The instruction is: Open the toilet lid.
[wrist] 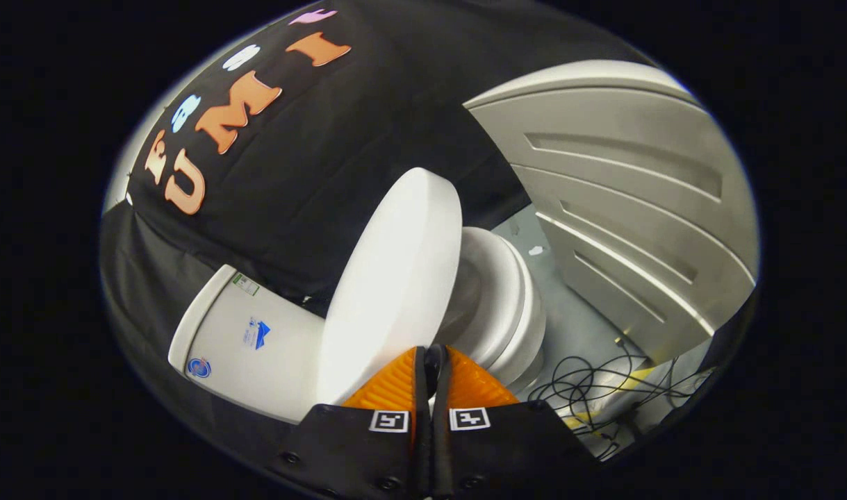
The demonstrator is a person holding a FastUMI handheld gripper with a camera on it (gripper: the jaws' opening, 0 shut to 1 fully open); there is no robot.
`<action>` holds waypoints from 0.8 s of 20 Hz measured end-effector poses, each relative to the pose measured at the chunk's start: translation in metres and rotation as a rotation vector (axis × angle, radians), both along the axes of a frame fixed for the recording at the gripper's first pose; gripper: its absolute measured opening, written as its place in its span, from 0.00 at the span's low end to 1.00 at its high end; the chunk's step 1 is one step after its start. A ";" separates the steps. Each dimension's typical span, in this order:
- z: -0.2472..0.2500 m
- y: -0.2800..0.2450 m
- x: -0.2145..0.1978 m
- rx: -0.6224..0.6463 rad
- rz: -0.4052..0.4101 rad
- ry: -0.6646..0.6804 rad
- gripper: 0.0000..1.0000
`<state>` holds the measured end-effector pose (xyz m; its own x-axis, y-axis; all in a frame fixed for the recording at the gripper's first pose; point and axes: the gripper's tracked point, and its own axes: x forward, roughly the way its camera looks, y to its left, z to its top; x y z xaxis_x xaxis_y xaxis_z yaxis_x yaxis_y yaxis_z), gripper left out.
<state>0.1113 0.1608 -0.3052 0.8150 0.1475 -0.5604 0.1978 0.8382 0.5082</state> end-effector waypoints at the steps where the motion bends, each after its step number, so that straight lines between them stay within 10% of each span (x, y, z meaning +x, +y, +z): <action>1: 0.008 0.003 0.001 -0.024 0.007 -0.011 0.08; 16: 0.077 0.046 0.005 -0.323 0.076 -0.108 0.08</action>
